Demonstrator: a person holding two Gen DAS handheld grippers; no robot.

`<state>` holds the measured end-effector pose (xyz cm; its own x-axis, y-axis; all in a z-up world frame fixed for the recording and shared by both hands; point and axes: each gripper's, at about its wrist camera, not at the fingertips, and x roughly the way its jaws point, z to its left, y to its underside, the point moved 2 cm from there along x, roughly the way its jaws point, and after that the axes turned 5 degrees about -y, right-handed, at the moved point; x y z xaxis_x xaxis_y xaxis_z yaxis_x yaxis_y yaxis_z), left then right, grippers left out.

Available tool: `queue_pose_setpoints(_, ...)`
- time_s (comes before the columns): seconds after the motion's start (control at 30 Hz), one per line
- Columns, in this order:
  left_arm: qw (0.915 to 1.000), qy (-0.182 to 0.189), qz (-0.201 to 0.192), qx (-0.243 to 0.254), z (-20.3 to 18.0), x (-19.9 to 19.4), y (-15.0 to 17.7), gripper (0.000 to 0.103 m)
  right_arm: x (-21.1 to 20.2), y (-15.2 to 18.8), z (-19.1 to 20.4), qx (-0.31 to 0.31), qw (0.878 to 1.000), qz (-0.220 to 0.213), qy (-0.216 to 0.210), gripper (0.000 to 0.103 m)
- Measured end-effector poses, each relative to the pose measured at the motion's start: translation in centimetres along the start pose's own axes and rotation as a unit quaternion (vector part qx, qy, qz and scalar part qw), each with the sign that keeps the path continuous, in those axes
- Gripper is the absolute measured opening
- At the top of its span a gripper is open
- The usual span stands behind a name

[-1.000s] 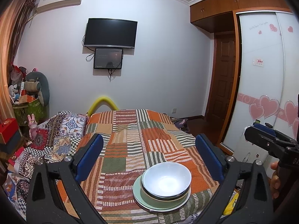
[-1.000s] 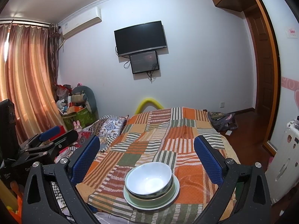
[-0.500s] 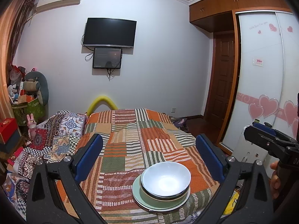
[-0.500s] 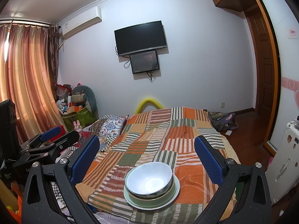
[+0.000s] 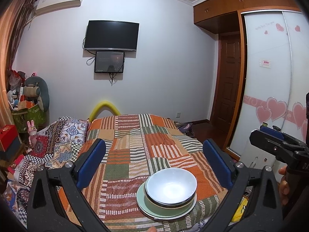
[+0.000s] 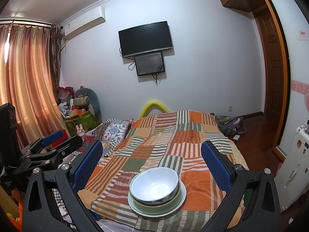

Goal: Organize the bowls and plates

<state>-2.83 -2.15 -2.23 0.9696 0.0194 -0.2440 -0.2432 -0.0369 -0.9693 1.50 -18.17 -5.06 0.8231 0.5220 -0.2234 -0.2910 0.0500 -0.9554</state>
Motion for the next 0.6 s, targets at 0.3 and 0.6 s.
queue_pose_setpoints(0.3, 1.0000, 0.007, 0.004, 0.003, -0.15, 0.02, 0.09, 0.102, 0.15, 0.18, 0.05, -0.001, 1.000, 0.003, 0.000, 0.102)
queue_pose_setpoints(0.6, 0.9999, 0.012, 0.009, -0.005, 0.01, 0.21, 0.03, 0.102, 0.40, 0.15, -0.20, 0.002, 1.000, 0.007, -0.001, 0.102)
